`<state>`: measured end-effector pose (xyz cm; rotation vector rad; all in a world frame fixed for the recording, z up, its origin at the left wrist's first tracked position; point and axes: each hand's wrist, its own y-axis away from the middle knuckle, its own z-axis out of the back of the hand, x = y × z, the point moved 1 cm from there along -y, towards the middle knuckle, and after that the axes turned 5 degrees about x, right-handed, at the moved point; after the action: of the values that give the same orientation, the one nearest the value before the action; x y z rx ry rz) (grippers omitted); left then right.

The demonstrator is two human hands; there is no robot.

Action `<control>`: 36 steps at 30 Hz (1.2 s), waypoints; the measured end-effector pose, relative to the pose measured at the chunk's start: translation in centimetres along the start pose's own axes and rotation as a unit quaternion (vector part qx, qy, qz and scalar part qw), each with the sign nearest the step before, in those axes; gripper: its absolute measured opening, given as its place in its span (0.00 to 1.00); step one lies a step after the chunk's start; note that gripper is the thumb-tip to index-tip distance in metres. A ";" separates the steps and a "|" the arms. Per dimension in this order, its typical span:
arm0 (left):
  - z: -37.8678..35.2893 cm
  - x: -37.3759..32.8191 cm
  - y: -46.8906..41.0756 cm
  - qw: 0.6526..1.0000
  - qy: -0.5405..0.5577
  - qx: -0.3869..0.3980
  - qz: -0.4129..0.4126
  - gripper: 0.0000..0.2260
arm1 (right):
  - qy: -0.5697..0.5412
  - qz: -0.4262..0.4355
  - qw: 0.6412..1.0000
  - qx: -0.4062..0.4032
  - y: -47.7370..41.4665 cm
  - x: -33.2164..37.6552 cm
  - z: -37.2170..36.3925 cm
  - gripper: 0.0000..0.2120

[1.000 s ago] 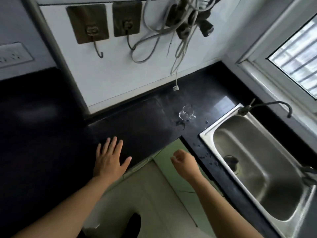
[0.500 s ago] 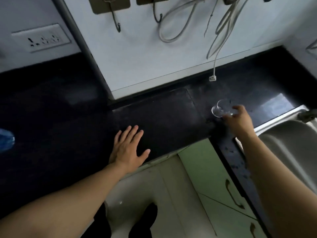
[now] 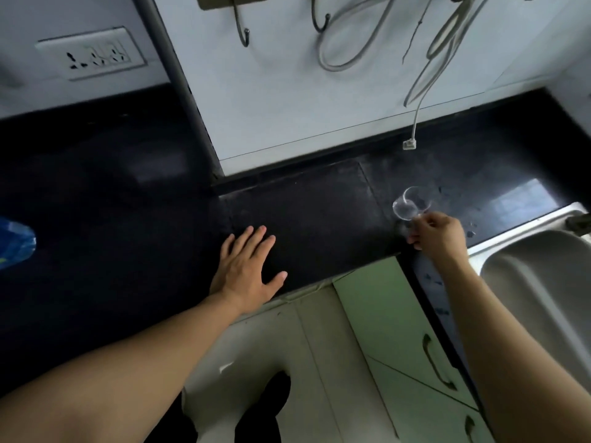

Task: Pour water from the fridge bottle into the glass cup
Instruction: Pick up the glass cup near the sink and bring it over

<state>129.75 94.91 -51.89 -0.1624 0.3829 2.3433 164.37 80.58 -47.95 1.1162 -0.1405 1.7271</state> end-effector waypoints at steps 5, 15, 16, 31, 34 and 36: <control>1.1 -0.2 0.2 0.999 0.017 0.044 0.005 0.36 | -0.006 0.037 0.998 0.056 8.4 2.7 -5.3 0.12; 8.5 9.0 10.4 0.815 0.541 0.051 0.200 0.08 | 0.012 0.110 0.970 0.217 27.1 10.7 -20.1 0.10; 9.1 10.5 12.2 0.769 0.595 0.041 0.227 0.05 | 0.014 0.117 0.965 0.234 28.9 11.5 -21.6 0.10; 11.2 35.1 29.8 0.643 0.675 -0.074 0.353 0.10 | 0.159 0.159 0.905 0.360 46.9 17.9 -45.0 0.08; 10.3 37.1 29.3 0.676 0.651 -0.046 0.341 0.11 | 0.208 0.152 0.901 0.349 46.8 17.9 -46.7 0.08; 9.6 37.6 28.7 0.703 0.629 -0.031 0.330 0.11 | 0.225 0.140 0.902 0.341 46.5 18.0 -47.2 0.07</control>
<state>82.74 103.35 -44.85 -2.0040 1.1434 2.5162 98.14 97.86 -43.06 1.1746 0.6733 2.3382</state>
